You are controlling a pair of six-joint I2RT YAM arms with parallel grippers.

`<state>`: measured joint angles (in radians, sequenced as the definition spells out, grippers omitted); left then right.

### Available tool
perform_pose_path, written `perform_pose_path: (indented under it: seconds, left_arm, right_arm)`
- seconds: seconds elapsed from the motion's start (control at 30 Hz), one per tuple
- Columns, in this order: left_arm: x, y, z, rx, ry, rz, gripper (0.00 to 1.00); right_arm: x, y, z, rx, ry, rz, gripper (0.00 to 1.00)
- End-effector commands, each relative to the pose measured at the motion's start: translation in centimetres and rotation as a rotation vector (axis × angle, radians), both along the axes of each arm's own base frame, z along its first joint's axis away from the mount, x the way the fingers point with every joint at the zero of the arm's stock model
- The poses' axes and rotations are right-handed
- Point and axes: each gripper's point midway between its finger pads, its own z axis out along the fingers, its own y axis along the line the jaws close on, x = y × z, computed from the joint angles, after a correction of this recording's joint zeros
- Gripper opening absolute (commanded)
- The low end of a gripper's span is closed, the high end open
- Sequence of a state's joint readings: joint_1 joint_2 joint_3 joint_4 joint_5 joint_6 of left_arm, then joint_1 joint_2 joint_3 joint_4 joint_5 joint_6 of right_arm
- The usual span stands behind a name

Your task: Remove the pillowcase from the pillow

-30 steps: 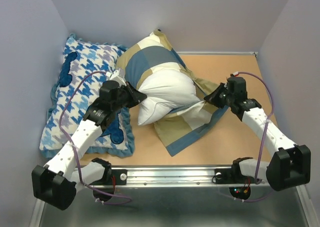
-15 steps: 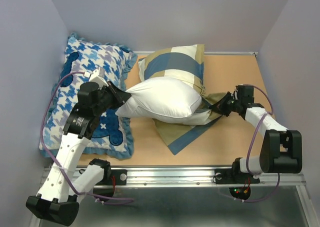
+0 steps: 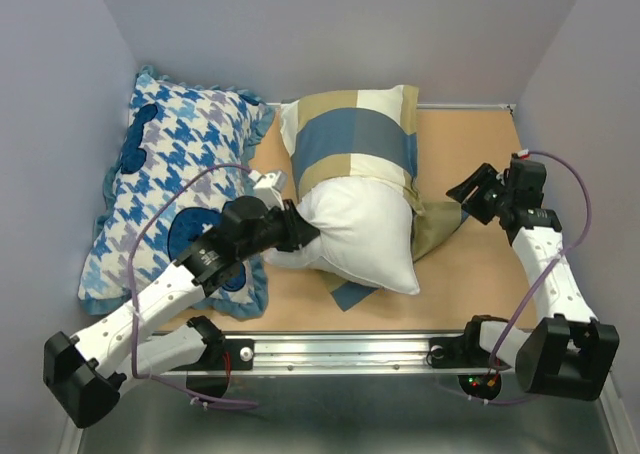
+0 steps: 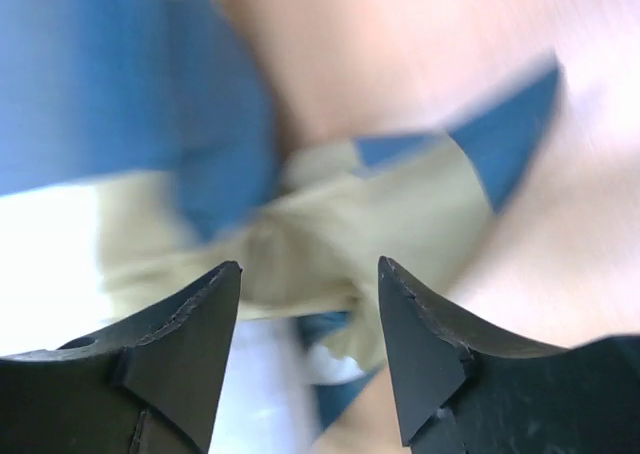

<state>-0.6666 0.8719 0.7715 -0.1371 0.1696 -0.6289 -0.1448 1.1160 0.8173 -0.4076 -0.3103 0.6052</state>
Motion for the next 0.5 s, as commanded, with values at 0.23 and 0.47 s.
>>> perform_pose_path:
  seconds: [0.23,0.47]
  left_arm:
    - [-1.9,-6.1,5.0,-0.107,-0.172,-0.053,0.68]
    - [1.6,-3.2,9.0,-0.015,-0.236,0.171,0.68]
  right_arm:
    - [0.5,2.7,8.6,-0.108,-0.177,0.089,0.70]
    - [-0.5,9.0,5.9,-0.192,-0.129,0.246,0.75]
